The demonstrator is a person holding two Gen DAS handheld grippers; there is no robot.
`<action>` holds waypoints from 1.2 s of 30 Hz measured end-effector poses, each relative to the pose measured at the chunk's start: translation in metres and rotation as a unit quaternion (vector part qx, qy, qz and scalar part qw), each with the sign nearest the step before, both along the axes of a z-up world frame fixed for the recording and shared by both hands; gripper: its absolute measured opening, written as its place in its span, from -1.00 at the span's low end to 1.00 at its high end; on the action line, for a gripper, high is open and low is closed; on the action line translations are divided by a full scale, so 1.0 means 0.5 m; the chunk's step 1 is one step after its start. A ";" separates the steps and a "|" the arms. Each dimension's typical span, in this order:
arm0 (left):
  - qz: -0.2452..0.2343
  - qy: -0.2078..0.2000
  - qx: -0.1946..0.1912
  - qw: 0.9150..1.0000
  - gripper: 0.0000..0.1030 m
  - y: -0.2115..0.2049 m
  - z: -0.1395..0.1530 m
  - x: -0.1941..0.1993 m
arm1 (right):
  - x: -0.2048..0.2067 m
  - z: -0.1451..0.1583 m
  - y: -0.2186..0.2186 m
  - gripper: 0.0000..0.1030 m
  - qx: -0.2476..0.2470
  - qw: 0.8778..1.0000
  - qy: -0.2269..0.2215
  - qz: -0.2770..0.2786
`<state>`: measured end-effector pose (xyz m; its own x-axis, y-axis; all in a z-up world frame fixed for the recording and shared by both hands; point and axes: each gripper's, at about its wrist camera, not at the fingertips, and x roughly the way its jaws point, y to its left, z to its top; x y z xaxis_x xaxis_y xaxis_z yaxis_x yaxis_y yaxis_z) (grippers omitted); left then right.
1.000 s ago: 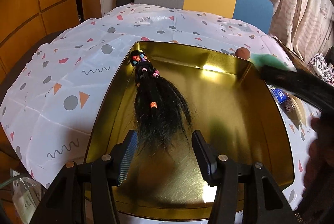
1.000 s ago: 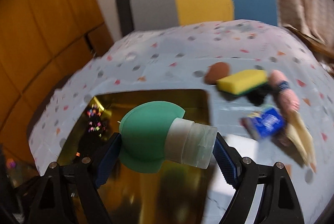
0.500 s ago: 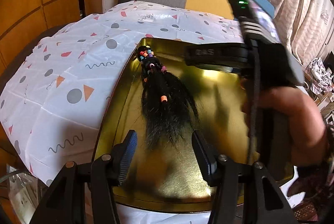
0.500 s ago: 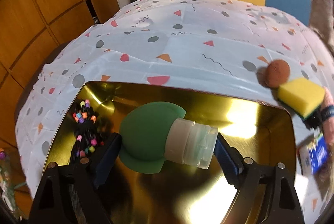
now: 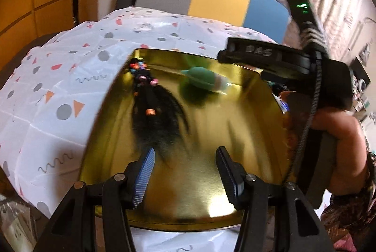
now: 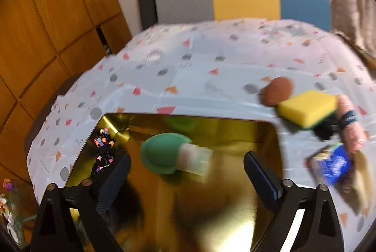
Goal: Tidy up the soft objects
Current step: 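Lower the green bottle into the gold tray and open the right tool, then grasp the beige cloth by its edge with the right tool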
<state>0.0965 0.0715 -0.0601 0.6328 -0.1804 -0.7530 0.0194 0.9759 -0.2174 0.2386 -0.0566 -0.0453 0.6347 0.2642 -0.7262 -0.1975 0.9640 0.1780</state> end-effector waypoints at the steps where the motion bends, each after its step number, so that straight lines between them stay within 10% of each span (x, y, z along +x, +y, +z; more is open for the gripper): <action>1: -0.008 -0.003 0.003 1.000 0.06 -0.010 0.001 -0.003 | -0.010 0.008 -0.014 0.92 -0.003 1.000 -0.009 -0.006; 20: -0.137 -0.036 -0.025 0.990 0.06 -0.164 0.023 -0.065 | -0.242 -0.090 -0.357 0.97 -0.030 0.986 -0.007 -0.166; 36: -0.165 -0.027 -0.028 0.985 0.07 -0.280 0.039 -0.084 | -0.123 -0.068 -0.498 1.00 -0.113 0.984 0.013 -0.136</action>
